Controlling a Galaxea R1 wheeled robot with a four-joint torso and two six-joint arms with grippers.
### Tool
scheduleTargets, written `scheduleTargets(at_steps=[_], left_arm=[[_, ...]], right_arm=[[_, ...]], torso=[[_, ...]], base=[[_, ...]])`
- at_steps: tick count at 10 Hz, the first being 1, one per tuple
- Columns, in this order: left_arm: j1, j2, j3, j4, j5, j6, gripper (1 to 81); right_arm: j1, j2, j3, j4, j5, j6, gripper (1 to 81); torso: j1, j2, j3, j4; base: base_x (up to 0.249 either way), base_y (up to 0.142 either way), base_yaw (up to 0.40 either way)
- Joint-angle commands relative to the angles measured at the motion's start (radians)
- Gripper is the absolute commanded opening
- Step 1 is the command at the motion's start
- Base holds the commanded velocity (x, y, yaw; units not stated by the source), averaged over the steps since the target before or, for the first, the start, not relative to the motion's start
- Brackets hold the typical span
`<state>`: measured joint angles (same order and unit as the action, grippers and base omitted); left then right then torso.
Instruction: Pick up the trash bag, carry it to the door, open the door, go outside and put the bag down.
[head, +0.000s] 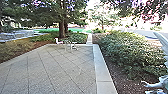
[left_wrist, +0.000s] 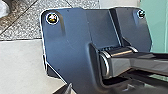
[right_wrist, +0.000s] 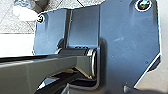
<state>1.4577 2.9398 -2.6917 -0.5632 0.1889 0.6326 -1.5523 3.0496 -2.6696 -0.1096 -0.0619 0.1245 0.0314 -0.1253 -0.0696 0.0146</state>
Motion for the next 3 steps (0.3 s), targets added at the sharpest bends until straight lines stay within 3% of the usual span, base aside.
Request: scheduleTargets(at_steps=[1,2,3], left_arm=[[0.005,0.033,-0.004,0.002,-0.106,0.018,81.1],[0.028,0.047,-0.004,0.002,-0.203,0.018,81.1],[0.034,0.059,-0.005,0.003,-0.261,0.018,81.1]], right_arm=[[0.045,0.01,0.014,0.001,-0.038,0.003,81.1],[0.04,0.01,0.014,0.001,-0.038,0.003,81.1],[0.033,0.01,0.014,-0.001,-0.036,0.003,81.1]], torso=[[0.0,0.0,0.0,0.0],[0.0,0.0,0.0,0.0],[0.0,0.0,0.0,0.0]], base=[[0.0,0.0,0.0],[0.0,0.0,0.0],[0.0,0.0,0.0]])
